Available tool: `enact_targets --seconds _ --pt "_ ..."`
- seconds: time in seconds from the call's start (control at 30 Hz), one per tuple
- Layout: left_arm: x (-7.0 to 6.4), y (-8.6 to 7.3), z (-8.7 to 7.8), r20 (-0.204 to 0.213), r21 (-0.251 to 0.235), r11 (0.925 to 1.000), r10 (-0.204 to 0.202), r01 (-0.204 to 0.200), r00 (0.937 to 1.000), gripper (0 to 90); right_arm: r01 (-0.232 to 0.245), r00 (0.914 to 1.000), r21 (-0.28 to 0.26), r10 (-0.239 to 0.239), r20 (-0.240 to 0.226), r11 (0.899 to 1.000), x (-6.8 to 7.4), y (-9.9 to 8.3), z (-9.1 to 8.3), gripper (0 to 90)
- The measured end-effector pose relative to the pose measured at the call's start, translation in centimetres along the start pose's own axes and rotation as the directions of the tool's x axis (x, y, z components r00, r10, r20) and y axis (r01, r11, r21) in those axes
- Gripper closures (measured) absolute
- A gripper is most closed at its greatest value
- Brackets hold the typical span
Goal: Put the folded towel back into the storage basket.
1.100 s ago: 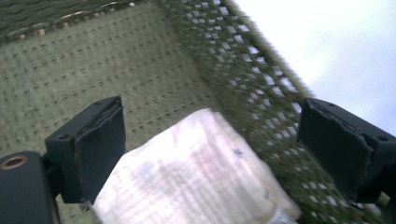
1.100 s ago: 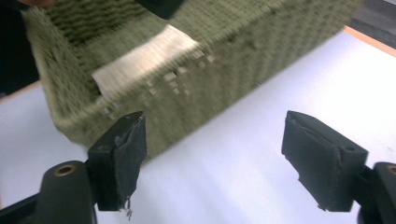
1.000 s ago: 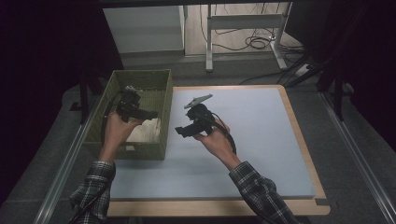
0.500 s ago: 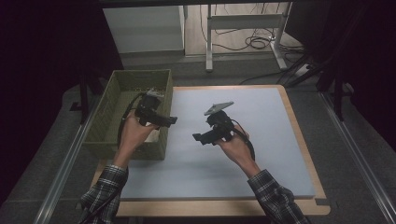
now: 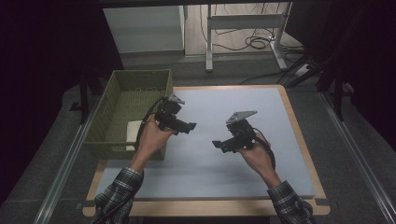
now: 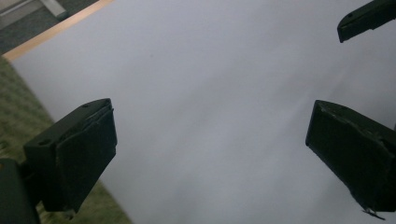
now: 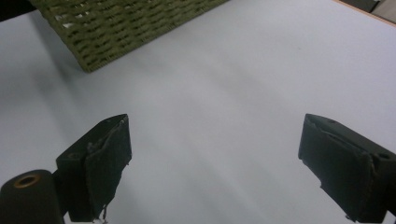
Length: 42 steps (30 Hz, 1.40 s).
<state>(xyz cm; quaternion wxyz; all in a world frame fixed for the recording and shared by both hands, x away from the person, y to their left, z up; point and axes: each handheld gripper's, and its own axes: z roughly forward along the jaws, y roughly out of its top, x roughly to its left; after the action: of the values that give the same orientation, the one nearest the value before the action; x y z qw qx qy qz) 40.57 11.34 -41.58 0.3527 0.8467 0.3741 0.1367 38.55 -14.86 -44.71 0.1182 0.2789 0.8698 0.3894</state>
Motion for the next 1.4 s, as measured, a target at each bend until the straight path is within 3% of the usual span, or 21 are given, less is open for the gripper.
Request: enact_targets --seconds 0.3,0.57,0.87,1.1,1.4 --pt "-2.9 0.5 2.1 0.05 -0.023 0.9992 0.033 -0.032 0.9982 1.8 -0.011 0.9992 0.002 0.01 0.039 1.0 -1.6 -2.6 -2.6 8.3" --pt "-5.2 -0.7 3.1 0.071 -0.044 0.9972 0.064 -0.061 0.9955 1.8 -0.016 0.9981 0.007 0.016 0.06 1.0 -2.4 -5.2 -3.8 7.0" --pt "-7.3 -4.0 4.3 0.101 -0.055 0.9964 0.07 -0.065 0.9924 1.8 -0.026 0.9972 0.01 0.026 0.071 1.0 -2.6 -8.2 -4.1 5.6" --pt "-8.0 -6.8 5.1 0.083 -0.053 0.9962 0.073 -0.069 0.9938 1.7 -0.037 0.9968 0.003 0.037 0.071 0.999 -2.6 -10.4 -3.9 5.2" --pt "-7.8 -10.2 5.4 0.047 -0.038 0.9977 0.057 -0.055 0.9973 1.6 -0.033 0.9965 0.033 0.03 0.078 0.999 -2.1 -12.5 -3.2 5.2"
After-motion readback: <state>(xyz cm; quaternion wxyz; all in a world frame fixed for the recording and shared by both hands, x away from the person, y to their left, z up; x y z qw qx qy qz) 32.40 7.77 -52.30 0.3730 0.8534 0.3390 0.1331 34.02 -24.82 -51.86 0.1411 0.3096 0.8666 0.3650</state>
